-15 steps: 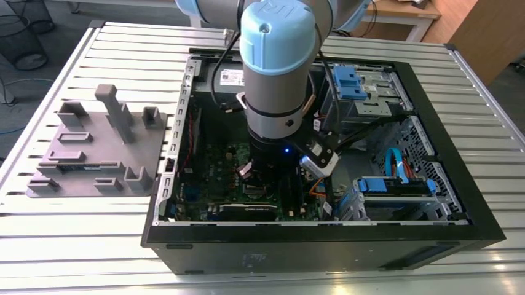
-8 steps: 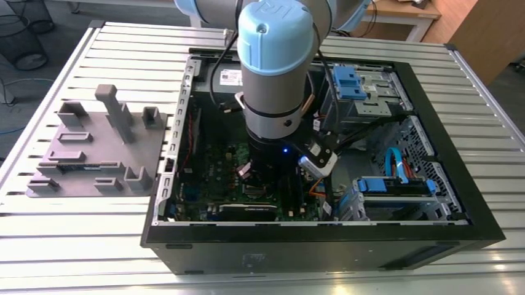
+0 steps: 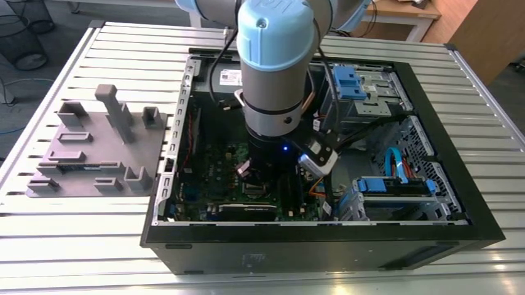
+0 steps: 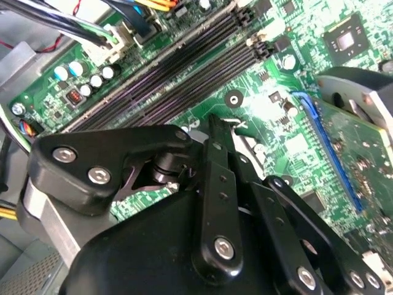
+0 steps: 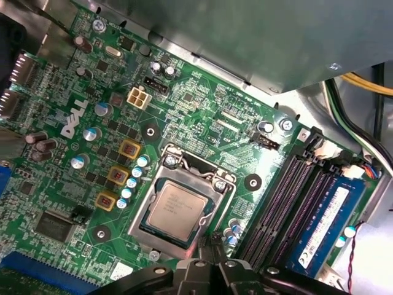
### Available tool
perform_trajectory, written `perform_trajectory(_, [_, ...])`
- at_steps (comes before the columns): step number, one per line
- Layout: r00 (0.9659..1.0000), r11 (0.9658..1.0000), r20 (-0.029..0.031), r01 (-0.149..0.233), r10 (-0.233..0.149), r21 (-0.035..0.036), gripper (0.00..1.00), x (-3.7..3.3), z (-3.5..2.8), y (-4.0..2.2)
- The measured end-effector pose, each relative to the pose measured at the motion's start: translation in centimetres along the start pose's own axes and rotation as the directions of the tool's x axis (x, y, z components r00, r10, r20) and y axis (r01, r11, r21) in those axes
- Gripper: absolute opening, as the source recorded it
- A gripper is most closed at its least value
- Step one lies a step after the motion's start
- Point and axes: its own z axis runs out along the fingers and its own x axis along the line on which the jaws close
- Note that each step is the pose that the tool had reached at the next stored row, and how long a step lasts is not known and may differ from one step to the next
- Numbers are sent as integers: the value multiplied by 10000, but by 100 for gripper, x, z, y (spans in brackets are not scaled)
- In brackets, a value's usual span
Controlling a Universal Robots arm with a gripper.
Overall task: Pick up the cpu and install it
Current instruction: 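Install the first cpu locking lever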
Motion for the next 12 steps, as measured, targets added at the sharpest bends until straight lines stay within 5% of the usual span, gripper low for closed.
perform_trajectory(12, [10000, 10000, -1, 3, -3, 1, 11, -12, -184, -18])
